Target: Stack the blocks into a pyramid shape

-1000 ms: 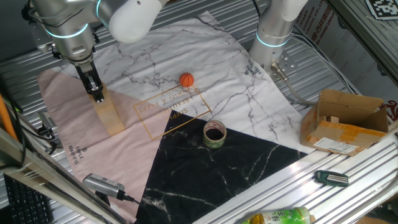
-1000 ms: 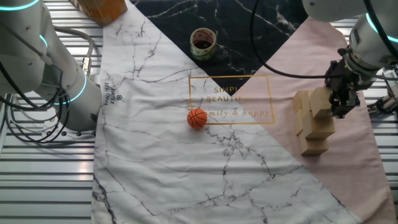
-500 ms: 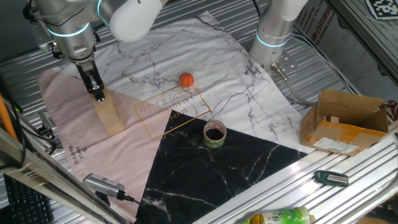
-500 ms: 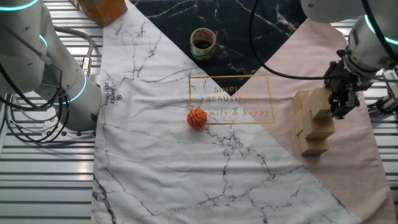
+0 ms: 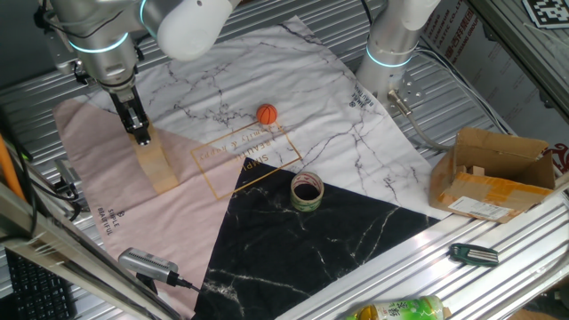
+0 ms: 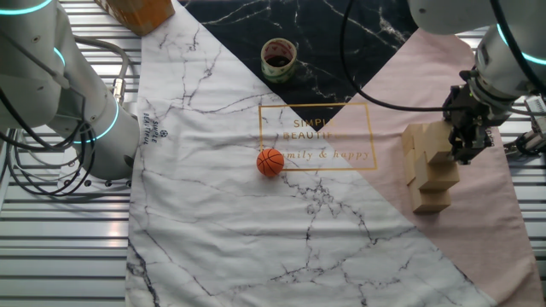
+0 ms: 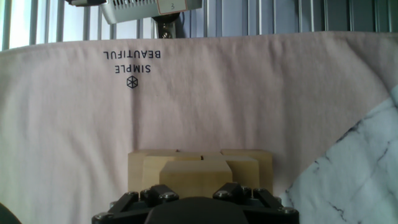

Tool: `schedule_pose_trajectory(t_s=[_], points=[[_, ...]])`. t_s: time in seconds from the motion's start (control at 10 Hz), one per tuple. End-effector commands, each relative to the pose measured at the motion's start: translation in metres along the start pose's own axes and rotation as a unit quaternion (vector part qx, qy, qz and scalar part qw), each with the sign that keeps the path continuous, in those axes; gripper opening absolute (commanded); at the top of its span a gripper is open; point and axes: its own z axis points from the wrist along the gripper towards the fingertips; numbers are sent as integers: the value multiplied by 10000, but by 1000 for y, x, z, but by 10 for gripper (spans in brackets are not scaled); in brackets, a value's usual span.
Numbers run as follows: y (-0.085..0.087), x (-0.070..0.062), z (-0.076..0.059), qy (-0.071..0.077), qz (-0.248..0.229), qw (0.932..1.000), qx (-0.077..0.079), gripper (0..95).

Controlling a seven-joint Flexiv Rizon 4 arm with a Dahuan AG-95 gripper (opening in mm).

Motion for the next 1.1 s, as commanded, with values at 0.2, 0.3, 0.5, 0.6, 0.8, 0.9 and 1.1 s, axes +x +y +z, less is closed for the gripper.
schedule_pose_trajectory(t_s=[0.2, 0.3, 0.5, 0.6, 0.8, 0.9, 1.1], points=[[1, -1, 1, -3, -4, 10000, -5, 0], [1, -1, 1, 3, -2, 10000, -9, 0], [1, -1, 1, -5, -3, 10000, -7, 0], [1, -1, 1, -7, 16, 10000, -23, 0], [1, -1, 1, 6, 8, 10000, -33, 0], [1, -1, 2, 11, -3, 10000, -28, 0], [1, -1, 2, 29, -28, 10000, -32, 190]])
